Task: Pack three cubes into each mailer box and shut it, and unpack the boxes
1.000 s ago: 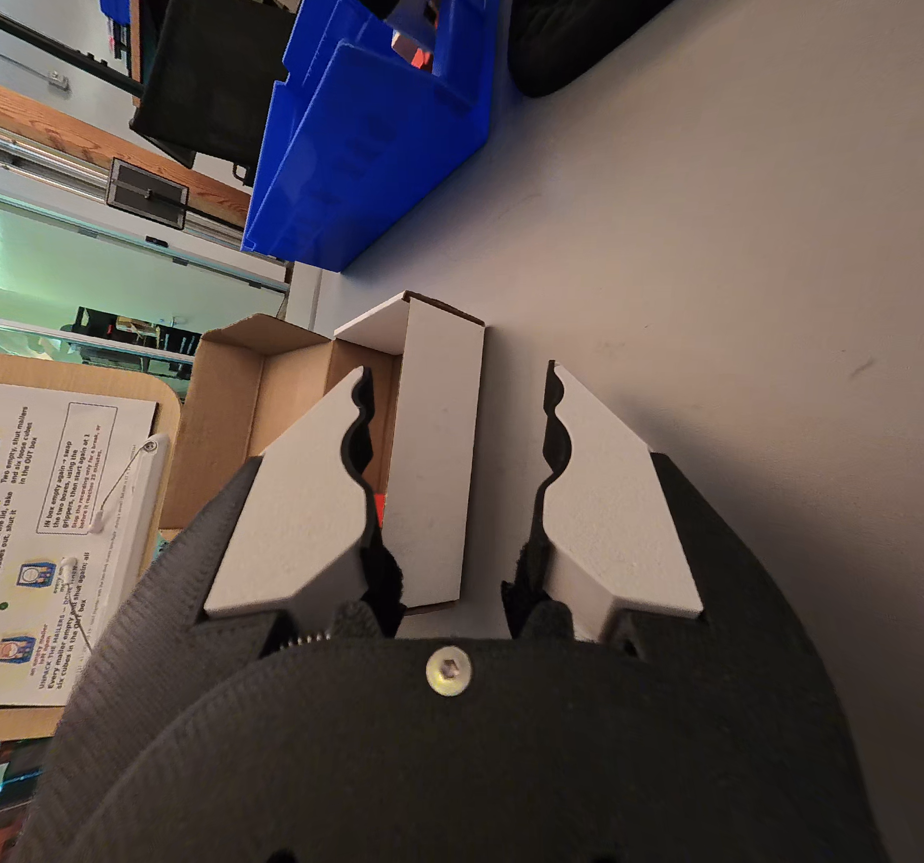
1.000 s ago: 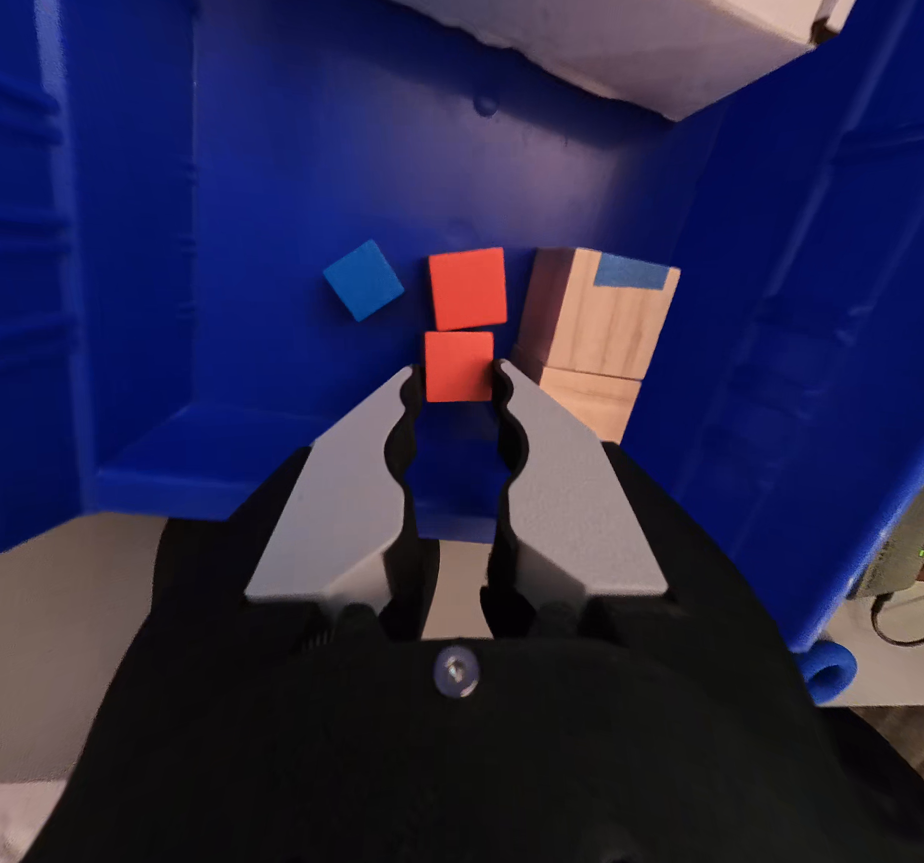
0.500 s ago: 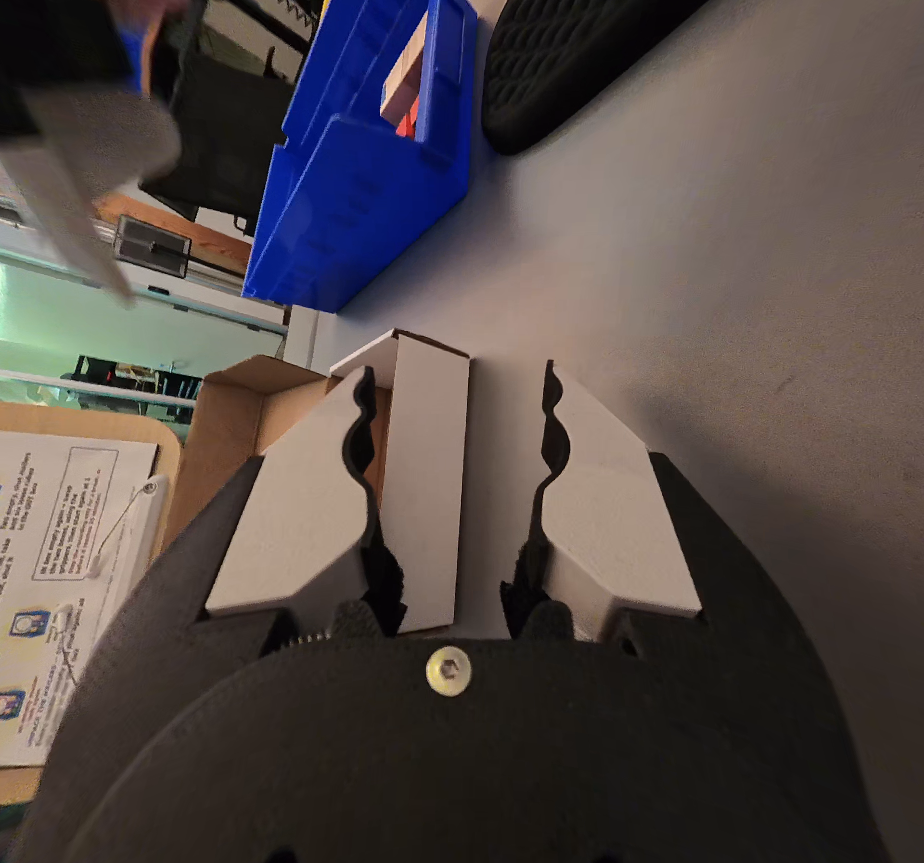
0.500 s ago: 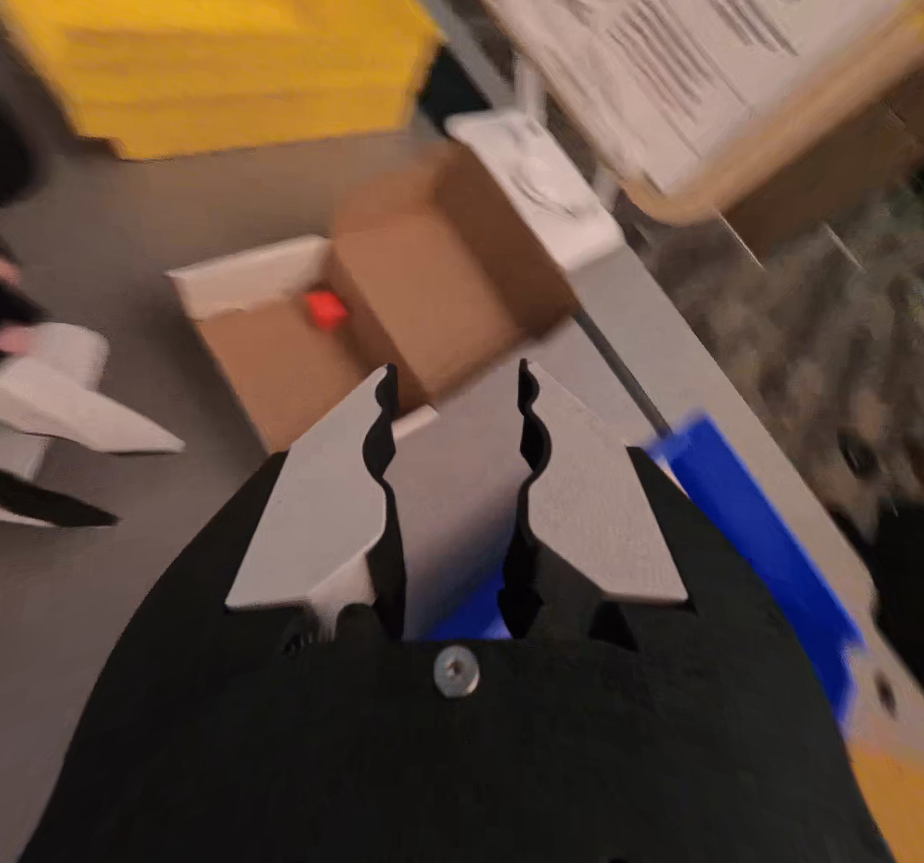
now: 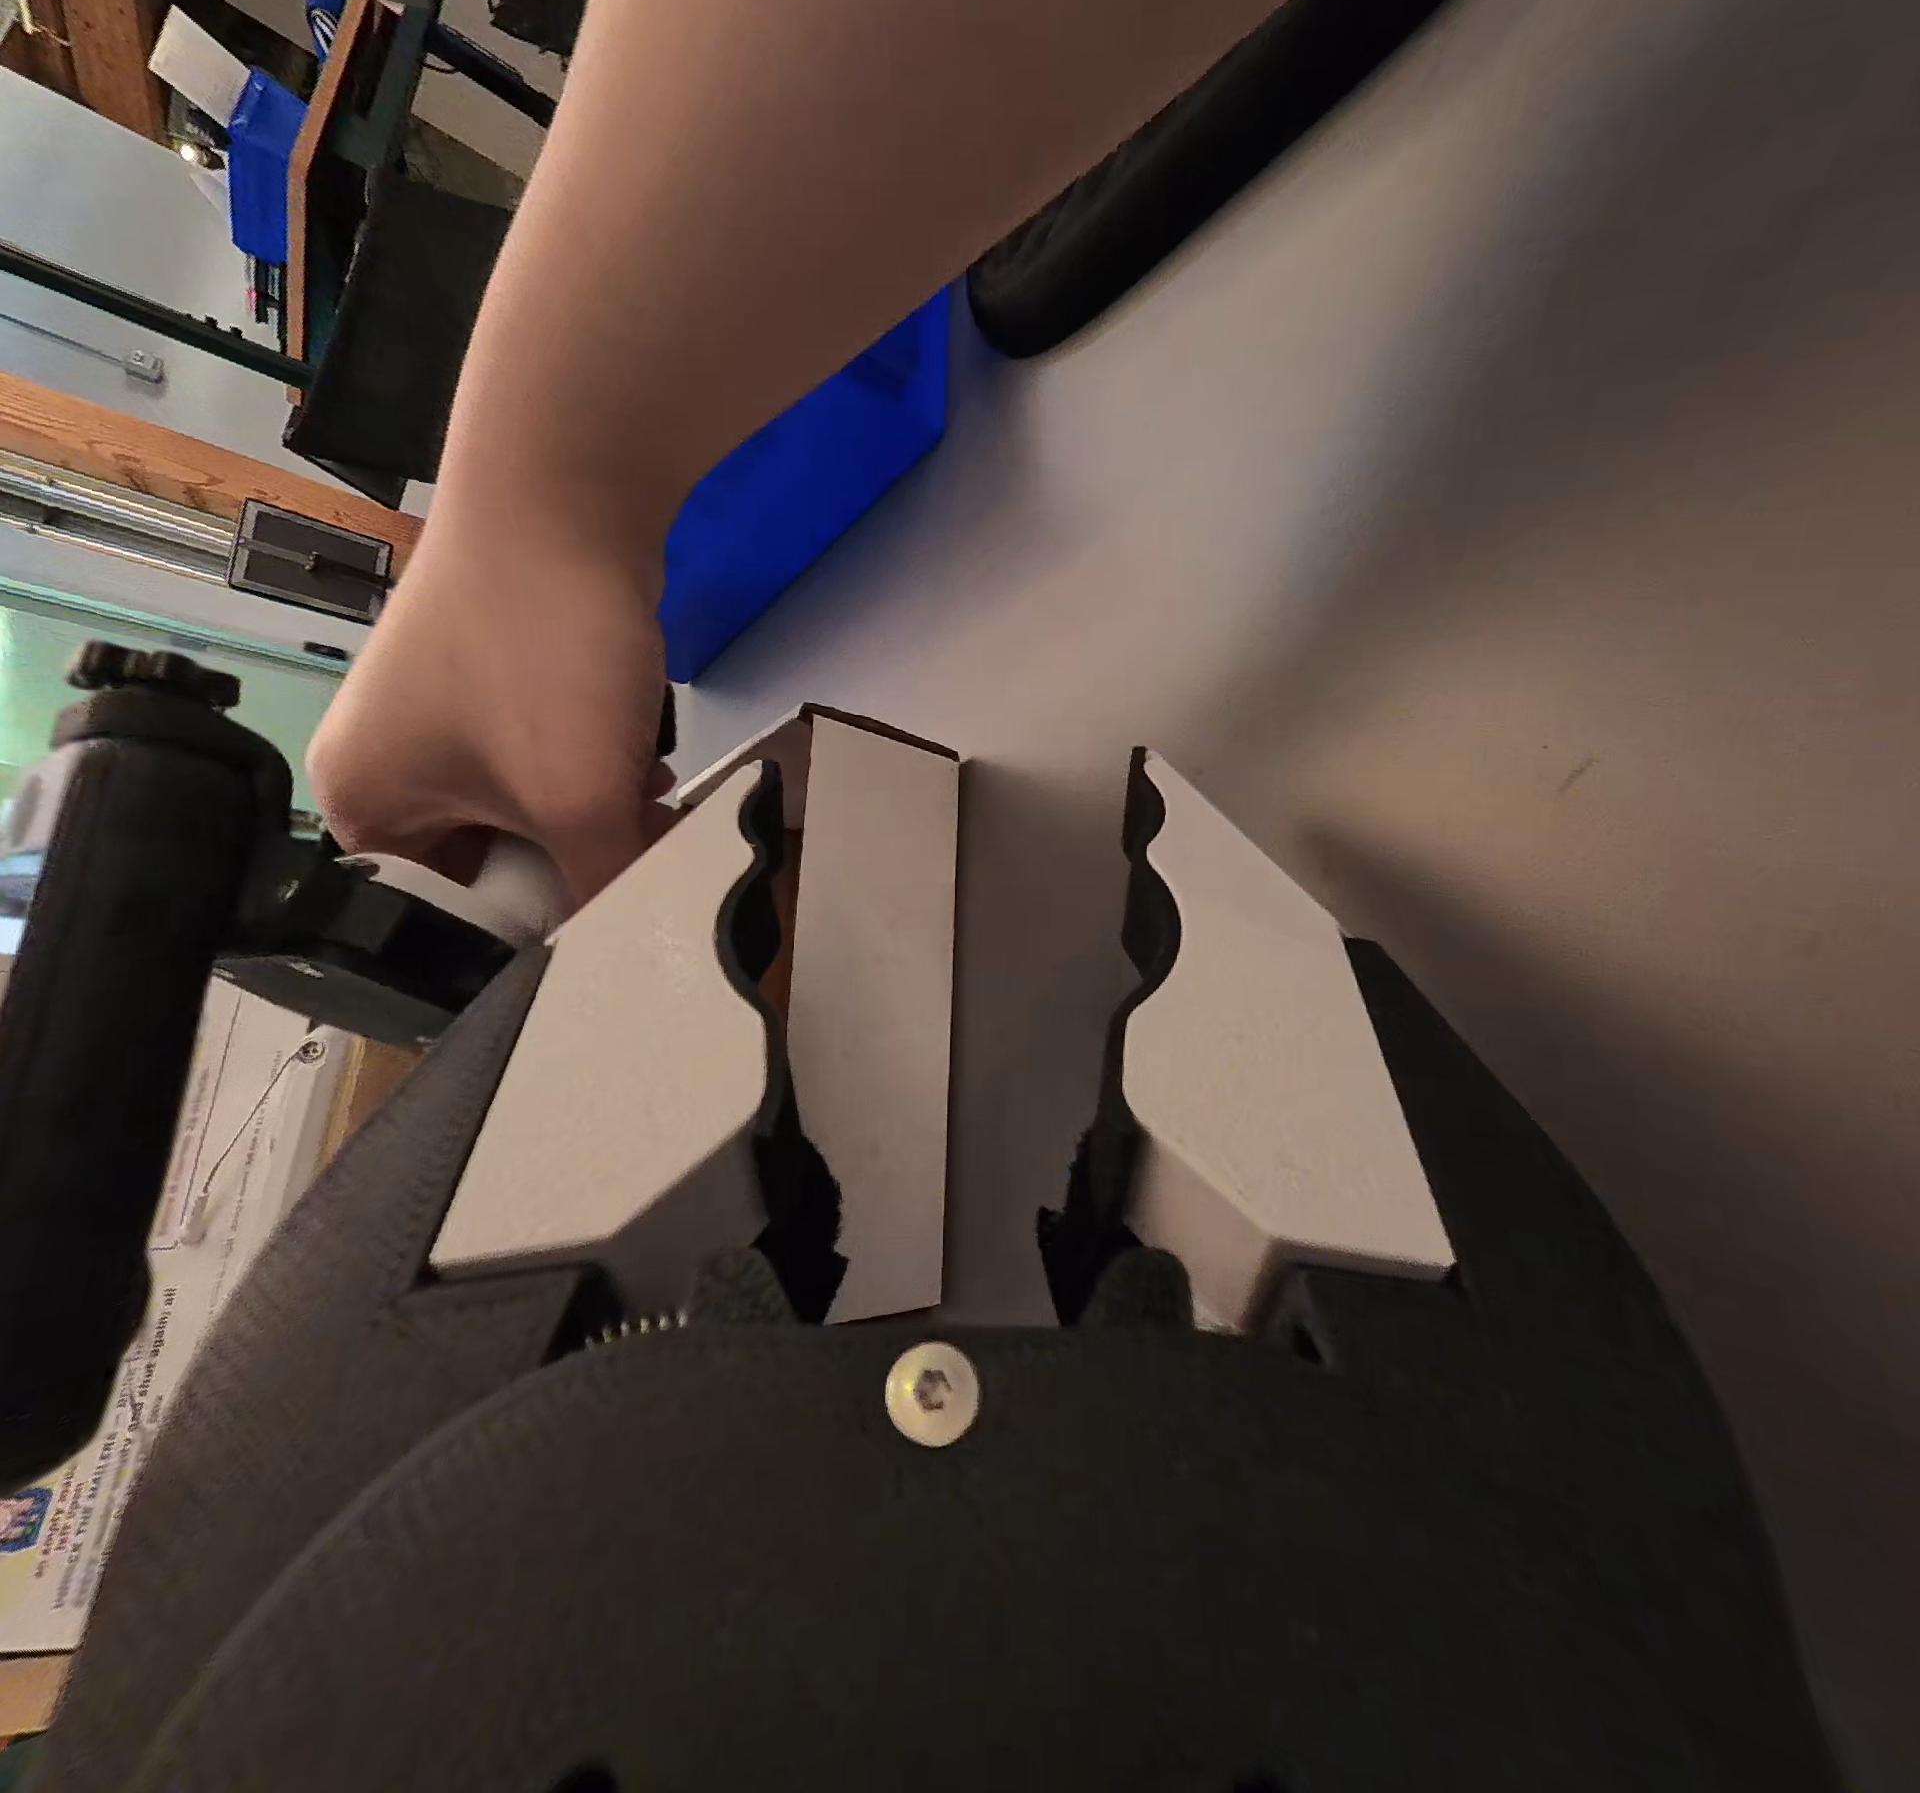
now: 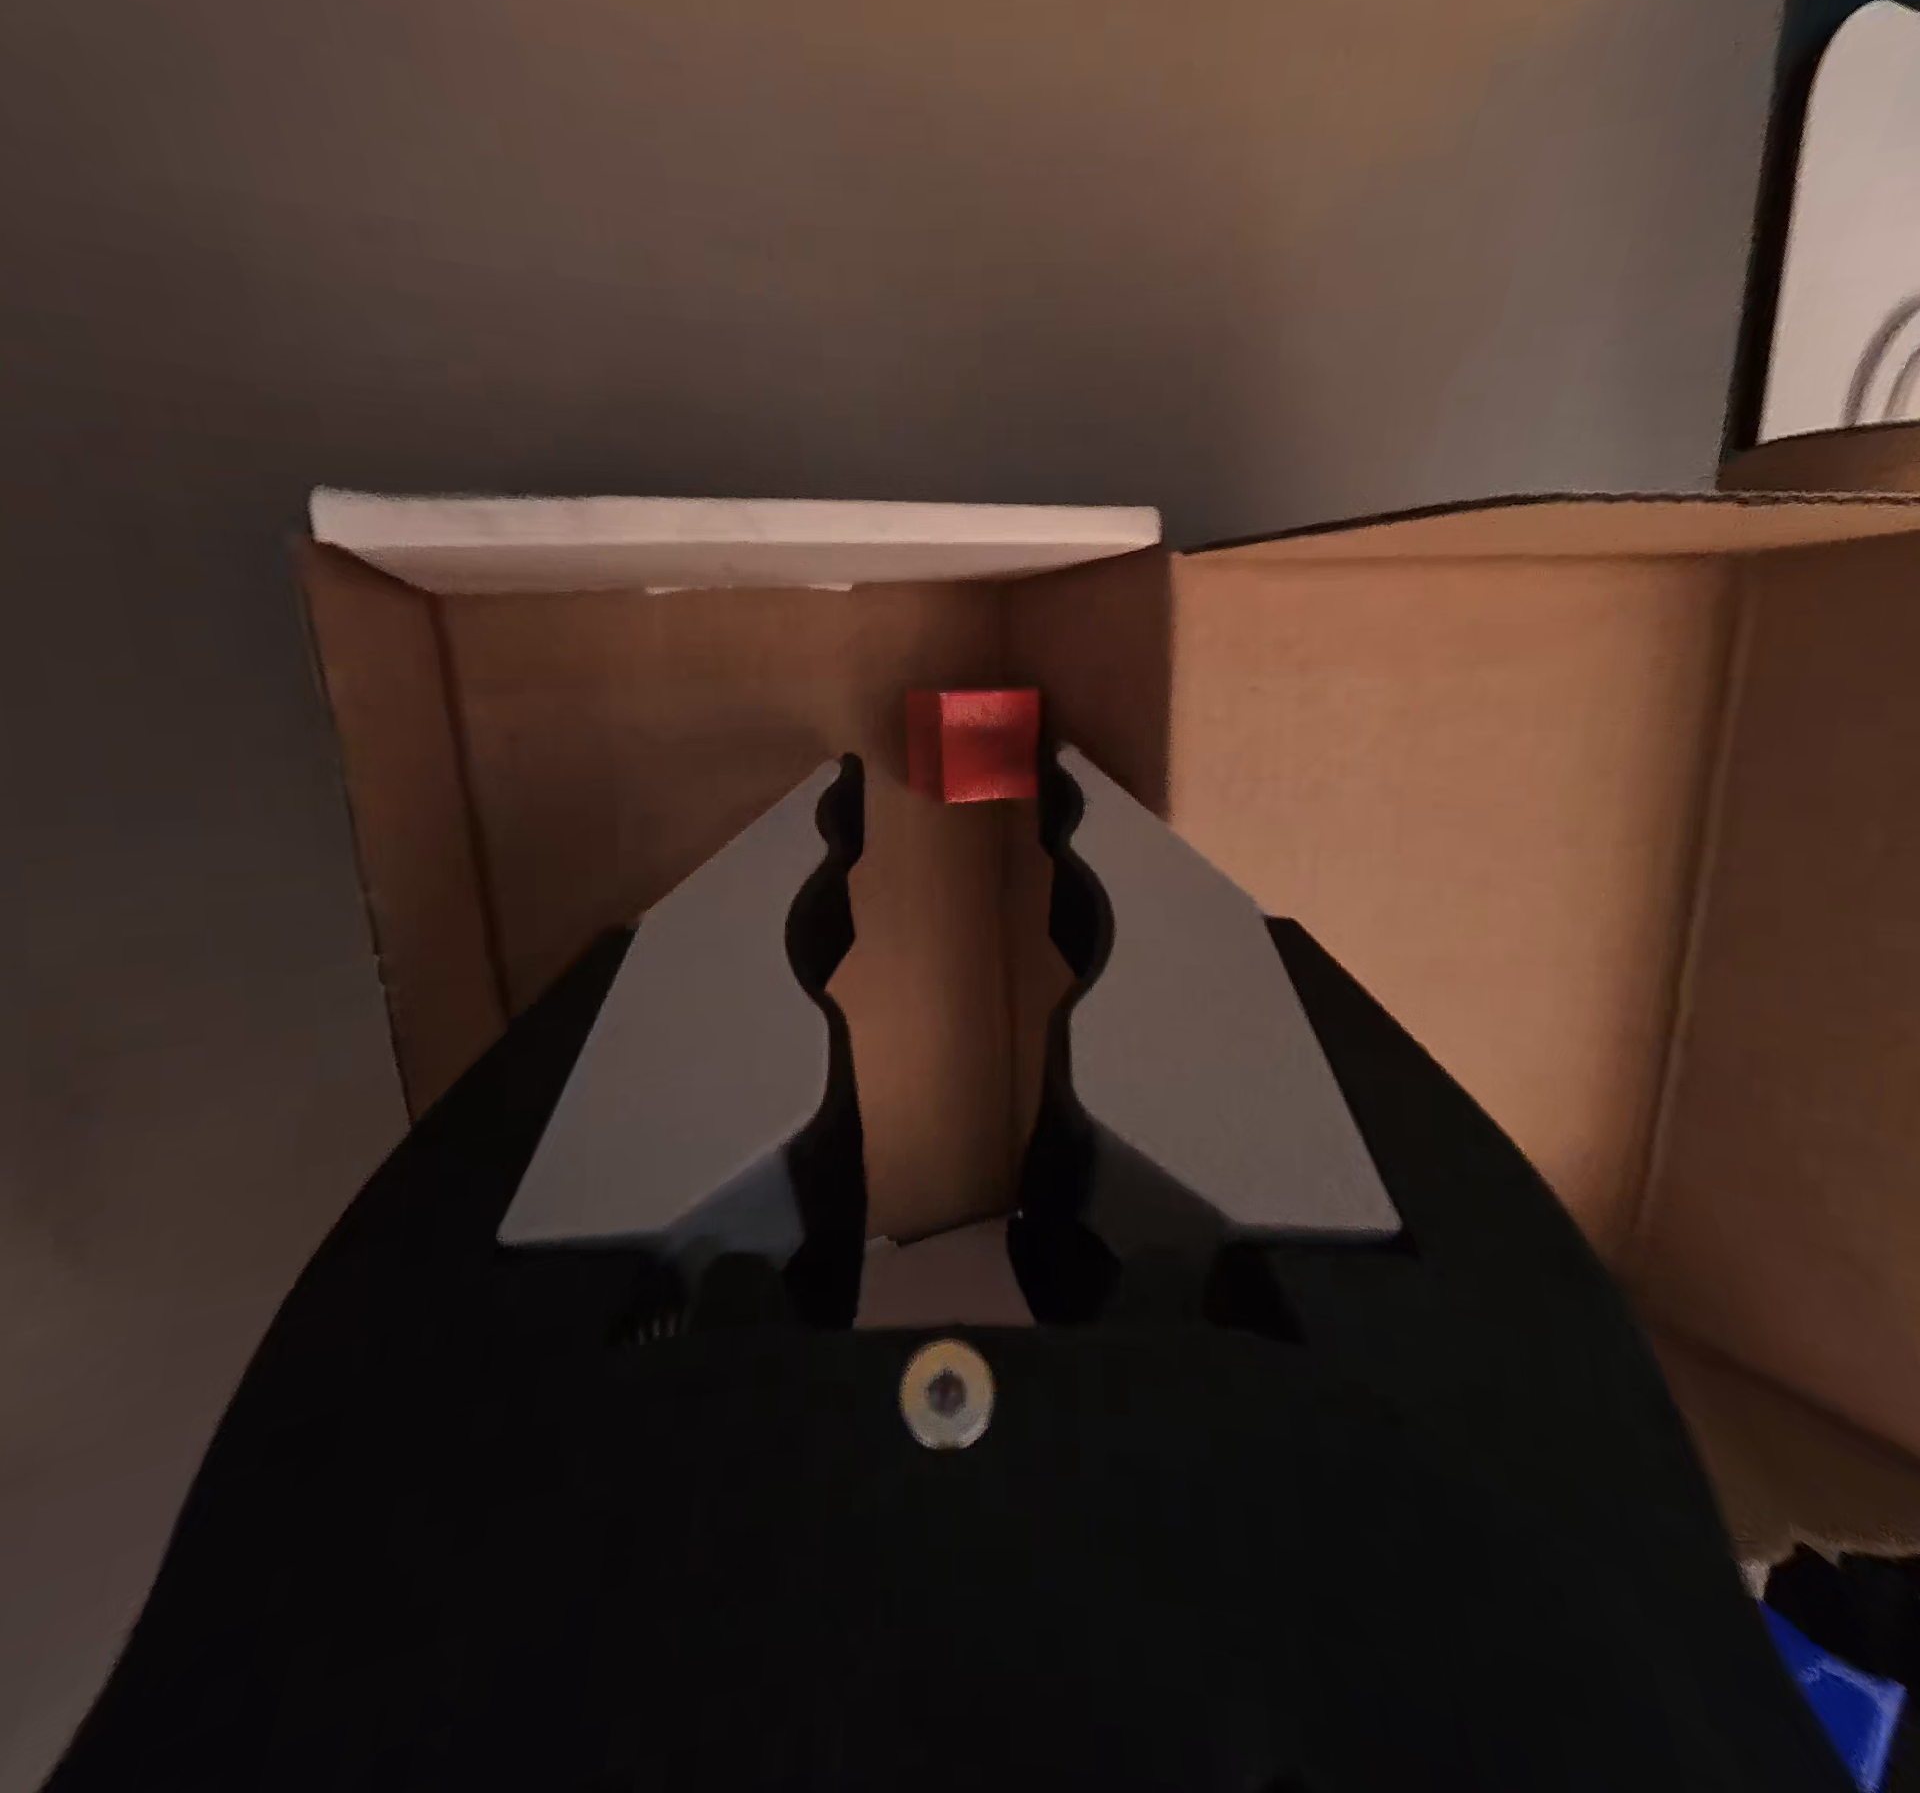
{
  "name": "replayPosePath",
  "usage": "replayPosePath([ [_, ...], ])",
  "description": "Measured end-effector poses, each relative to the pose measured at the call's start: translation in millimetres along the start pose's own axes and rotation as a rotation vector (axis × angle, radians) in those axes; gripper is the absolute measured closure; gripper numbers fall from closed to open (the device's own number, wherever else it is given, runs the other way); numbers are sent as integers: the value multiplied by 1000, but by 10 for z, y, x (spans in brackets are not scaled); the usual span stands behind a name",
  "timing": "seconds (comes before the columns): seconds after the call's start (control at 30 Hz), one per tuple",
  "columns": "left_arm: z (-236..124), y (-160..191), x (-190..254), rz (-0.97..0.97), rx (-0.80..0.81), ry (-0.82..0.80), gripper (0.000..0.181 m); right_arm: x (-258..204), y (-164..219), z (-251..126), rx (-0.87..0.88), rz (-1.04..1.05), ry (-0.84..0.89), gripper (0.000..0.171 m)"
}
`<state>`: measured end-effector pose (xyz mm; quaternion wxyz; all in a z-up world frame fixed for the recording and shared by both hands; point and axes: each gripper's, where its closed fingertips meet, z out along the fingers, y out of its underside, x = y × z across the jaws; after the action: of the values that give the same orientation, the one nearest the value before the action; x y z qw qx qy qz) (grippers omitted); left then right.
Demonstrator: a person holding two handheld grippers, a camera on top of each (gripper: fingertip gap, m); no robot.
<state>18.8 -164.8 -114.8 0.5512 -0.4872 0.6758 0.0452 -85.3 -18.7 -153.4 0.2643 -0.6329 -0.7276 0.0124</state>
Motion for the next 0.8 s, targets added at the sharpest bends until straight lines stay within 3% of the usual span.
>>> replayPosePath([
  [0.13,0,-4,1,10,-1,-6,115,-159,4,-37,13,17,-91,146],
  [0.33,8,9,13,13,-7,-1,115,-141,-126,-21,62,99,-126,141],
  [0.47,1,2,6,15,-6,-6,115,-137,-103,-40,23,139,-138,150],
  [0.53,-2,0,1,13,-5,-7,115,-29,-183,-302,47,157,-56,151],
  [0.63,0,15,-7,11,-9,-8,116,261,-159,-1113,130,237,186,151],
  [0.7,8,26,-6,8,-11,-6,115,432,332,-1677,63,376,340,151],
  [0.8,36,31,20,10,-17,2,116,334,1285,-2172,-11,771,334,150],
])
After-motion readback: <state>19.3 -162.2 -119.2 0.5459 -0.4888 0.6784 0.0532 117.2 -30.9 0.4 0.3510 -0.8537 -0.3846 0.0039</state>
